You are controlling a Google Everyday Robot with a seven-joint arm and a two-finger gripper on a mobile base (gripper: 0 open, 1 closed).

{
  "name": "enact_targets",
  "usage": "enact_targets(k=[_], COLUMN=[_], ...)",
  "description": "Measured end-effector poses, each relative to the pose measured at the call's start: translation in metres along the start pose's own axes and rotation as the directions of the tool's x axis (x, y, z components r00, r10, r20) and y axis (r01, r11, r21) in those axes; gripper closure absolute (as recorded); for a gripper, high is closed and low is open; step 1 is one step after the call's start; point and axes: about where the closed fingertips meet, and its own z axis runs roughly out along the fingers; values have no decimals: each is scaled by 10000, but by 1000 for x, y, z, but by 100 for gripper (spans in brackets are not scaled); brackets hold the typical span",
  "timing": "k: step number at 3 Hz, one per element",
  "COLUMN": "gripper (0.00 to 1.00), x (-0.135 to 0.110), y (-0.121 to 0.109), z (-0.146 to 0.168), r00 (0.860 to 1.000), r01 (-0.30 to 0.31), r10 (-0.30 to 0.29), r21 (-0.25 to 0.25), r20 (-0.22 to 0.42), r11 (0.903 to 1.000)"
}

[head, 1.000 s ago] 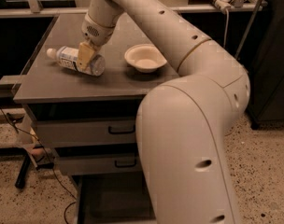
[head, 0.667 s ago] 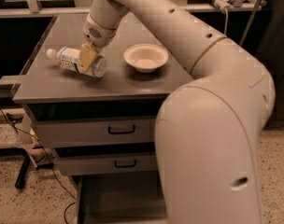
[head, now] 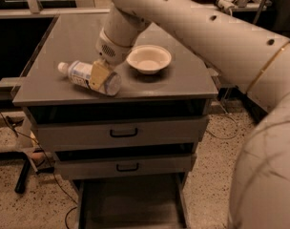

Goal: Place blue plastic bottle into bottom drawer

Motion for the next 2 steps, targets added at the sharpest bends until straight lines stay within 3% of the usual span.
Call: enact_targets(k=[2], gripper=[100], x=[52], y=[51], z=[-31], r00=[9967], r01=[-696], r10=[701], r21=[126], r20=[-417], r11=[9975])
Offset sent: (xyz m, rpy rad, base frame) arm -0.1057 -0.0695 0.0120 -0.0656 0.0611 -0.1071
